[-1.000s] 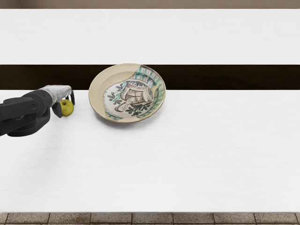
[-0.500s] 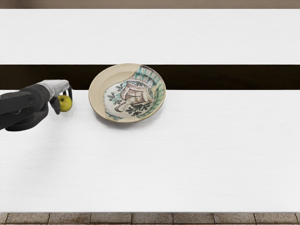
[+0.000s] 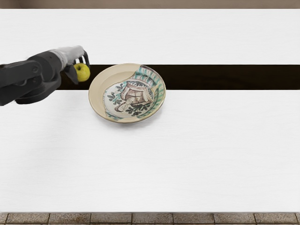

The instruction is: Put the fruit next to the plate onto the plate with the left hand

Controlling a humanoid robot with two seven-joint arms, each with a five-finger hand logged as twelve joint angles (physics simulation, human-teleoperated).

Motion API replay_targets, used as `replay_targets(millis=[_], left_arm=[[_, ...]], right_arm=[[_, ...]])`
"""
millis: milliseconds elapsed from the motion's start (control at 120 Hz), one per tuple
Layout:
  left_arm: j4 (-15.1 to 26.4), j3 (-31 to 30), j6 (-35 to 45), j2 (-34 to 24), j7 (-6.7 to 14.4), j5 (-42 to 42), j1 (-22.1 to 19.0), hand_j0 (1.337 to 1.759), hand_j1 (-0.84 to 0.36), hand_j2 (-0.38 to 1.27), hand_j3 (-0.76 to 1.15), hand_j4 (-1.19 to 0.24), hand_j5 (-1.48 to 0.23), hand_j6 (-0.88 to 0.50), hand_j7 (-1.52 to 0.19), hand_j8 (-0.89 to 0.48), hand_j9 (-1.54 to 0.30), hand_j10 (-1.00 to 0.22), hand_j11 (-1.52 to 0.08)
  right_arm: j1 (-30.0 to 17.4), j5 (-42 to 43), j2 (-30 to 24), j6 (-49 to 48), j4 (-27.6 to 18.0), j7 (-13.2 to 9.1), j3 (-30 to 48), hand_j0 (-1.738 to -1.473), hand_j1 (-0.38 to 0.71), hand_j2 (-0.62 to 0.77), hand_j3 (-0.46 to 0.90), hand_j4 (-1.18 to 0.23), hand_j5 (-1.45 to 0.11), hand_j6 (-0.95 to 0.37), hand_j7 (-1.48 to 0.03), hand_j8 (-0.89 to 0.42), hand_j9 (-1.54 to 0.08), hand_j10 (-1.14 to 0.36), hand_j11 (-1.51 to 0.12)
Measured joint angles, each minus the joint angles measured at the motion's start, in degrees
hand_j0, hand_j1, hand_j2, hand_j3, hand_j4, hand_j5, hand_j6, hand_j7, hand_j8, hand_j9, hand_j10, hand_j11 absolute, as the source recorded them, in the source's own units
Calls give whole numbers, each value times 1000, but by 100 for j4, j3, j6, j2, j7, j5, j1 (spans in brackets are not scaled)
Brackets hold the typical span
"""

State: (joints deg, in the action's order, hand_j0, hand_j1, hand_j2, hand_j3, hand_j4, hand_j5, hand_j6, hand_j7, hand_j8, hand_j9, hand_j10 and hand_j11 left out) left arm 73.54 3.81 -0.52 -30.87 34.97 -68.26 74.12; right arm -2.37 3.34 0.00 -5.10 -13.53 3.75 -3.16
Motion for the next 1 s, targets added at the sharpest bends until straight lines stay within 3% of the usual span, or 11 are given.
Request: replay_targets(millis=[358,733,767,883,1000], left_arm=[[-2,133,-4,898,3,24,-55,1654,-297,323,0,-574,-914,-471,-908,-612,-898,-661,-899],[-4,68,3,1004,3,2,-319,1654,-264,270,0,-599,-890,-500,-880,-637,-879,-651,-880],[-5,69,8,1004,3,-2,-319,1654,-246,243,0,-591,-844,-493,-835,-630,-835,-620,-836],[-4,100,38,1142,3,8,-294,1656,-1,142,0,-348,-493,-292,-489,-370,-488,-364,-489],[19,194,-12,976,3,473,-114,1657,151,81,0,-199,-280,-168,-277,-212,-277,-208,-277]], right_arm=[[0,0,0,0,0,-1,0,-1658,-331,-3,0,-15,-20,-15,-20,-15,-20,-15,-20],[0,0,0,0,0,0,0,-1658,-331,-3,0,-15,-20,-15,-20,-15,-20,-15,-20],[0,0,0,0,0,0,0,-1658,-331,-3,0,-15,-20,-15,-20,-15,-20,-15,-20],[0,0,0,0,0,1,0,-1658,-331,-3,0,-15,-20,-15,-20,-15,-20,-15,-20],[0,0,0,0,0,0,0,-1658,-331,-3,0,-15,-20,-15,-20,-15,-20,-15,-20]])
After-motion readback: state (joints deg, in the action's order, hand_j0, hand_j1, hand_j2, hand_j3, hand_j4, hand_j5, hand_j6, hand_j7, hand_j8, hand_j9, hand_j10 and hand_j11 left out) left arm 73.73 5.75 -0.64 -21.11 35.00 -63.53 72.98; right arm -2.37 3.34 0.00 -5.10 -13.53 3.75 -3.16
